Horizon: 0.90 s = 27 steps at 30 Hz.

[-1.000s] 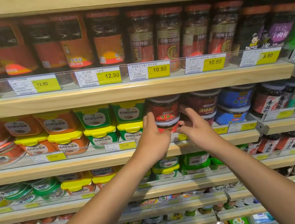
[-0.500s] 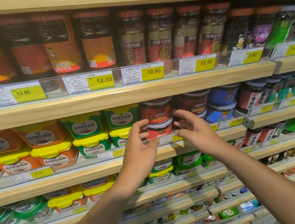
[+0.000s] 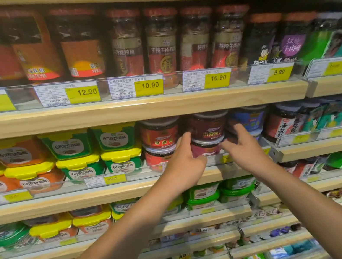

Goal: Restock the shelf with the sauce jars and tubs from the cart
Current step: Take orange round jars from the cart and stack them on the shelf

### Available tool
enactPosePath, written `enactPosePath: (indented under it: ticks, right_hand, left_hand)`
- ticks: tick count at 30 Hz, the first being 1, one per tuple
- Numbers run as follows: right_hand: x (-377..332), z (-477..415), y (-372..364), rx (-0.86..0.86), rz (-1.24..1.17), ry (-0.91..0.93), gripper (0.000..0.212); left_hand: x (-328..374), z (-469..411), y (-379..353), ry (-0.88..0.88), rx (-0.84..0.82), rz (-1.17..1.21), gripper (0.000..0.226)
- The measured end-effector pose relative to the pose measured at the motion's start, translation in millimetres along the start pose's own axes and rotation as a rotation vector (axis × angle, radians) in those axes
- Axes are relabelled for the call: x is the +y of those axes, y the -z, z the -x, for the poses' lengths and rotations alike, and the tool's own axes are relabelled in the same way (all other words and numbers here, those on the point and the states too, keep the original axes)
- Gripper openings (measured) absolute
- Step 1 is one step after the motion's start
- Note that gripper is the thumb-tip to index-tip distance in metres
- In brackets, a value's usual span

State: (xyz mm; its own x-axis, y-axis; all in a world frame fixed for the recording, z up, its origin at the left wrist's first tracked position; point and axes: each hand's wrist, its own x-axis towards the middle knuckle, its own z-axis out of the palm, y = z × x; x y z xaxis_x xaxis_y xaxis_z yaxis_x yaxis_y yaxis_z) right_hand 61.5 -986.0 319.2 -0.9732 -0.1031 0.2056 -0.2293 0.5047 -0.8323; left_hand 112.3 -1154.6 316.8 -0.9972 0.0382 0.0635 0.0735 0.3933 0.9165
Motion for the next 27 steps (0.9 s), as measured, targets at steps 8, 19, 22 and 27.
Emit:
enactPosePath:
  ticks: [8, 19, 22, 27]
  right_hand:
    - [8.2, -14.3, 20.6, -0.123, 0.016, 0.035, 0.033]
    - [5.9, -18.2, 10.5, -0.206, 0.015, 0.110, 0.059]
    - [10.1, -17.5, 12.7, -0.215, -0.018, 0.107, 0.058]
    - [30.6, -9.8, 34.5, -0.124, -0.145, 0.091, 0.044]
  left_hand:
    - [6.6, -8.0, -25.3, 0.059, 0.103, 0.010, 0.081]
    - [7.0, 5.4, -24.9, 0.071, 0.187, -0.016, 0.078]
    - [13.1, 12.3, -30.5, -0.003, 0.240, -0.005, 0.065]
    - [28.4, 14.9, -50.6, -0.100, 0.399, 0.050, 0.053]
